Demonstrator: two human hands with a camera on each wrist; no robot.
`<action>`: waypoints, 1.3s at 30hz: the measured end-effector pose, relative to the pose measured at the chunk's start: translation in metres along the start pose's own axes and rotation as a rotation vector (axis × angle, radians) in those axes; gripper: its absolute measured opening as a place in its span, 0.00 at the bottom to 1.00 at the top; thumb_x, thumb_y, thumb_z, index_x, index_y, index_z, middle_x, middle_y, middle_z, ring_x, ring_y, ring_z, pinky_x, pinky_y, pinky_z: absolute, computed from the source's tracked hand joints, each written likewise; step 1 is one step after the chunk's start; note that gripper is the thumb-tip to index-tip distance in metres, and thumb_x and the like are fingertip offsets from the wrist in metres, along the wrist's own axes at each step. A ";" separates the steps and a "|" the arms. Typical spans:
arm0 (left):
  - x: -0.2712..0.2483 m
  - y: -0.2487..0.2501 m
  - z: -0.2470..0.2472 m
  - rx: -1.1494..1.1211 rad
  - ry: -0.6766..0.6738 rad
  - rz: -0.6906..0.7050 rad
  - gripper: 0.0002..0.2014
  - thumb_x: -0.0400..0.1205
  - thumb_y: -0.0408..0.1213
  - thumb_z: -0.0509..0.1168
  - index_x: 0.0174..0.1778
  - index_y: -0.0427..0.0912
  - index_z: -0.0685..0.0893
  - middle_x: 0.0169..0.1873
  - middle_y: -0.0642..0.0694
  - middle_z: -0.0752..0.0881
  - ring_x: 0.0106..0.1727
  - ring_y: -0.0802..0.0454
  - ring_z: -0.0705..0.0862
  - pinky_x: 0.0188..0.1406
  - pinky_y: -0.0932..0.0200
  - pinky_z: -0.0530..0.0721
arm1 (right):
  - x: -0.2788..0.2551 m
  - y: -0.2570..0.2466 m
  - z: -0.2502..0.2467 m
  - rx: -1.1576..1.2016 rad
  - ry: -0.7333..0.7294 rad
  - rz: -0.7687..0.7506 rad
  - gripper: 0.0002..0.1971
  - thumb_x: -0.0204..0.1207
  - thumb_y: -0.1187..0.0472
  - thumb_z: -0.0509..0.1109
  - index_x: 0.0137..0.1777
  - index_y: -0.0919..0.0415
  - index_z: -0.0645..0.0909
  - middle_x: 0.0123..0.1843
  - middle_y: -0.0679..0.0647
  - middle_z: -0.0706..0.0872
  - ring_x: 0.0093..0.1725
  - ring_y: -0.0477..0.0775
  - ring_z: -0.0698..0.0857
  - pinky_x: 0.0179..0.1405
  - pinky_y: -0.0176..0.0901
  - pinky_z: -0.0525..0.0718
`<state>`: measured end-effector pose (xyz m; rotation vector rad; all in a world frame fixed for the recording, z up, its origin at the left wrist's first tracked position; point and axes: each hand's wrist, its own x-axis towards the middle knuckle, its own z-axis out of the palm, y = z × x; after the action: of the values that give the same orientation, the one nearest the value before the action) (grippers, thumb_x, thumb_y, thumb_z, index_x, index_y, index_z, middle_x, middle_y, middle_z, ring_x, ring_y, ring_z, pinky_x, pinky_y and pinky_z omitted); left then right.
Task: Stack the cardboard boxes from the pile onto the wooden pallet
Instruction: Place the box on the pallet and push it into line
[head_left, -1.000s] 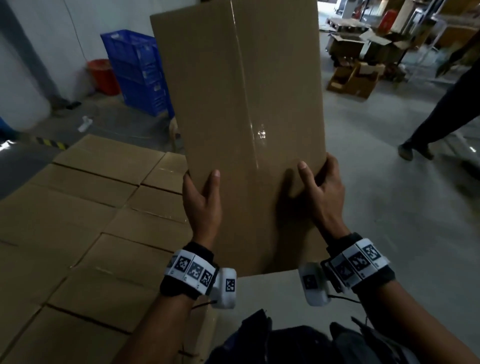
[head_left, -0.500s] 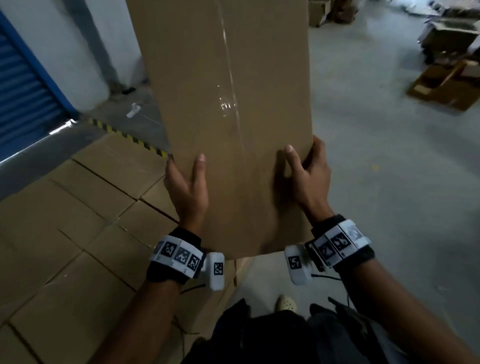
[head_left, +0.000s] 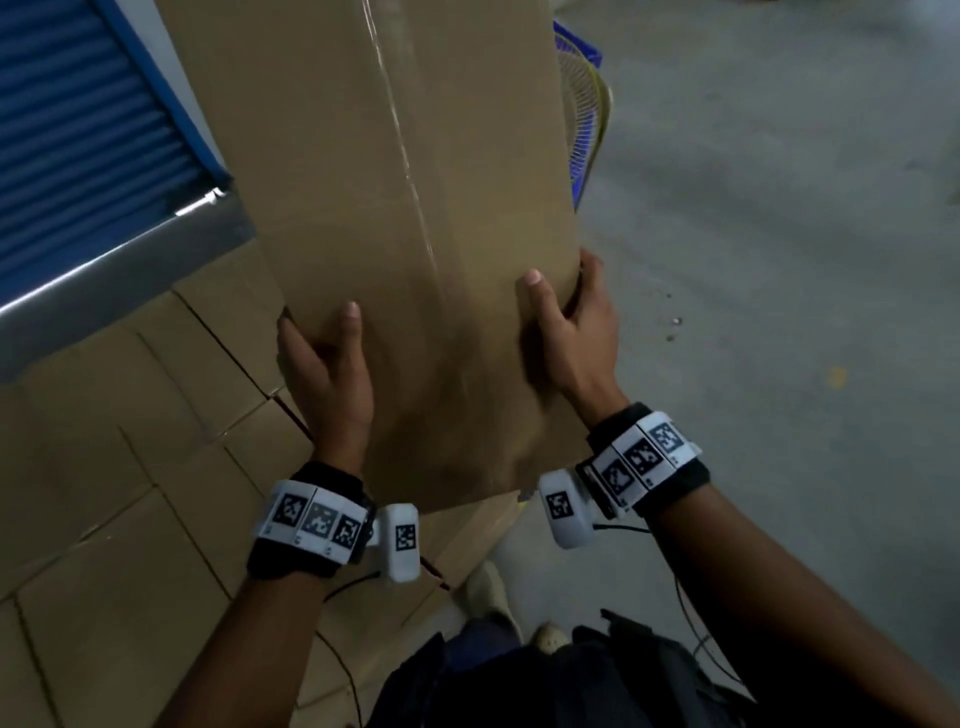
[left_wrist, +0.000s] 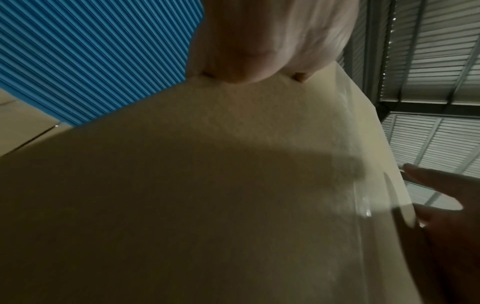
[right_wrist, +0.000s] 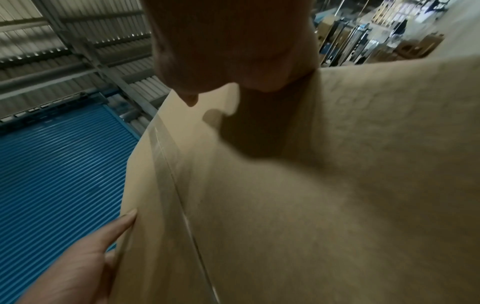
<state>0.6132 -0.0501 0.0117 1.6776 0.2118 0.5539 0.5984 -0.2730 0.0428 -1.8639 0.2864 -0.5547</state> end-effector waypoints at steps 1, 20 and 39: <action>0.006 -0.001 0.003 -0.006 0.014 0.003 0.41 0.79 0.66 0.67 0.82 0.43 0.69 0.74 0.44 0.79 0.71 0.51 0.81 0.71 0.46 0.82 | 0.008 0.000 0.005 0.007 -0.015 -0.017 0.37 0.73 0.31 0.63 0.77 0.51 0.71 0.67 0.47 0.85 0.63 0.48 0.85 0.64 0.52 0.84; 0.134 -0.006 0.020 -0.051 0.333 0.068 0.31 0.81 0.59 0.68 0.74 0.43 0.77 0.65 0.50 0.85 0.64 0.60 0.85 0.60 0.61 0.86 | 0.150 -0.023 0.133 0.127 -0.303 -0.204 0.30 0.79 0.42 0.69 0.76 0.56 0.71 0.63 0.38 0.82 0.59 0.27 0.80 0.57 0.22 0.75; 0.157 -0.020 0.055 0.096 0.527 -0.152 0.20 0.84 0.38 0.70 0.73 0.47 0.81 0.66 0.49 0.87 0.66 0.54 0.86 0.70 0.50 0.82 | 0.269 0.024 0.225 0.118 -0.912 -0.180 0.40 0.72 0.38 0.70 0.83 0.49 0.65 0.74 0.51 0.81 0.73 0.51 0.77 0.76 0.53 0.73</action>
<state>0.7788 -0.0258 0.0244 1.5621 0.7510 0.8734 0.9445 -0.2192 0.0218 -1.8425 -0.5097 0.1935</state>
